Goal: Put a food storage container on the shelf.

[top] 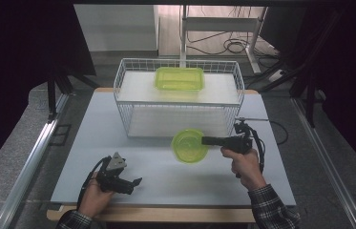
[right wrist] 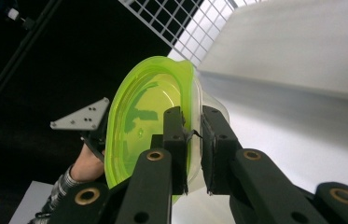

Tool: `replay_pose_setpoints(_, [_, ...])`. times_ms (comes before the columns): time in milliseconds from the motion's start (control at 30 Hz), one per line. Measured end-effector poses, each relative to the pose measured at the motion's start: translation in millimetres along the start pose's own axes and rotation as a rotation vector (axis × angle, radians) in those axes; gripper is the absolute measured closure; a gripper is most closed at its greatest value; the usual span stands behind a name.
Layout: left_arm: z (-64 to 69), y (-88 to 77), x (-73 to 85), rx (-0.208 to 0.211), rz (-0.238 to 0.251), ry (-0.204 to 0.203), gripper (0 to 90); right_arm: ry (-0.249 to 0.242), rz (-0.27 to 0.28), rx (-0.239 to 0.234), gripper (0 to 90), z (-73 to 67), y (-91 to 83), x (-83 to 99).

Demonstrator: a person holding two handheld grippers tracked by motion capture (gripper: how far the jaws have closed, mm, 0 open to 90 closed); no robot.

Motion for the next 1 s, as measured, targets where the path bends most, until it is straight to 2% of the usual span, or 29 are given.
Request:
replay_pose_setpoints(267, [-0.1, 0.1, 0.1, 0.000, -0.001, 0.000, 4.0, -0.006, 0.031, -0.007, 81.4, -8.7, -5.9, -15.1])
replay_pose_setpoints(567, [-0.4, 0.3, 0.2, 0.000, 0.001, -0.003, 4.0, -0.045, 0.068, -0.013, 81.4, -30.5, -14.8, -41.4])
replay_pose_setpoints(767, [-0.6, 0.2, 0.4, 0.001, -0.003, 0.001, 4.0, -0.045, 0.095, -0.022, 81.5, -39.6, -20.6, -56.4])
replay_pose_setpoints(900, [-0.6, 0.4, 0.3, 0.001, 0.000, -0.003, 4.0, -0.061, 0.130, -0.026, 81.5, -50.5, -26.9, -74.2])
replay_pose_setpoints(1000, [-0.8, 0.4, 0.5, 0.002, 0.000, -0.004, 4.0, -0.070, 0.141, -0.025, 81.4, -54.7, -28.9, -80.9])
Point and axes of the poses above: each handheld gripper's, and its own axes: y roughly forward along the jaws, x roughly out of its underside, z roughly to its right, the point moved 9 cm from there along y, roughly forward along the jaws, and after that the axes turned 6 degrees about y, right-handed, at the moved point
